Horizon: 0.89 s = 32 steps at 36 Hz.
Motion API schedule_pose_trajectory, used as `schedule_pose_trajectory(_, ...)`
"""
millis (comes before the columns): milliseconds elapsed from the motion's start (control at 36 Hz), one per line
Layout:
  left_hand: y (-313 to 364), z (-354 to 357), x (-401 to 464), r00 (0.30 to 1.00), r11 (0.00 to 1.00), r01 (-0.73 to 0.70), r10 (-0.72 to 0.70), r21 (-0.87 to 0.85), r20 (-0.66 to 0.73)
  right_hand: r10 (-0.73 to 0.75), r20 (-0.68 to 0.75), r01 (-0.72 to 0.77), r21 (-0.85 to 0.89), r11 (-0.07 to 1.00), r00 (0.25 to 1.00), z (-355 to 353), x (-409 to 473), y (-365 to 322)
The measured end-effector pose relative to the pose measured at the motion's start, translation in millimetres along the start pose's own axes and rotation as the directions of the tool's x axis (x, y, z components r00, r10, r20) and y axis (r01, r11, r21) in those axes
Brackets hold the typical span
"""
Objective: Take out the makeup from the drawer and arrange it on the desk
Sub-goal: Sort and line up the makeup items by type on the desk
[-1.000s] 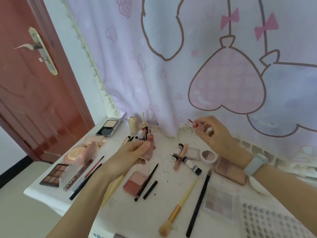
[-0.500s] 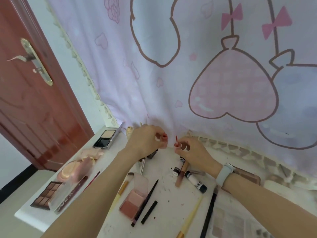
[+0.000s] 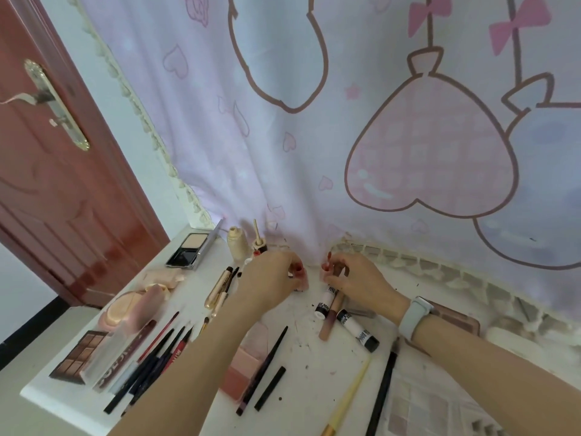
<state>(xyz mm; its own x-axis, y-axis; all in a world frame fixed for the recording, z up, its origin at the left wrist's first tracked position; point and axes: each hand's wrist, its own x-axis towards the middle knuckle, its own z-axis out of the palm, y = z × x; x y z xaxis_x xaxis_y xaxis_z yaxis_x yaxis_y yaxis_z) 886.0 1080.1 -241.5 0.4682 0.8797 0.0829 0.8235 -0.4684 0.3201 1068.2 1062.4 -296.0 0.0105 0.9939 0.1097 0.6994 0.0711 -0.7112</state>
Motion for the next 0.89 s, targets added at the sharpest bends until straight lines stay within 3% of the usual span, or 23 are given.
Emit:
schedule_pose_trajectory(194, 4.9, 5.3, 9.5, 1.000, 0.992, 0.001, -0.003, -0.123, -0.018, 0.033, -0.031, -0.034, -0.034, 0.999, 0.999, 2.2, 2.6, -2.5)
schedule_pose_trajectory(556, 8.5, 26.0, 26.4, 0.998, 0.996, 0.053, -0.051, 0.072, -0.032, 0.170, 0.001, -0.170, -0.041, 0.985, 0.985, 6.1, 9.5, -1.9)
schedule_pose_trajectory(778, 8.1, 24.4, 19.8, 0.995, 0.996, 0.075, -0.078, -0.047, -0.063, 0.201, 0.015, -0.198, -0.131, 0.971, 0.979, 6.5, 11.7, -8.1)
schedule_pose_trajectory(889, 2.3, 23.8, 12.8, 0.992, 0.995, 0.101, -0.102, -0.012, -0.080, 0.193, 0.014, -0.190, -0.133, 0.973, 0.981, 6.3, 7.6, -10.5)
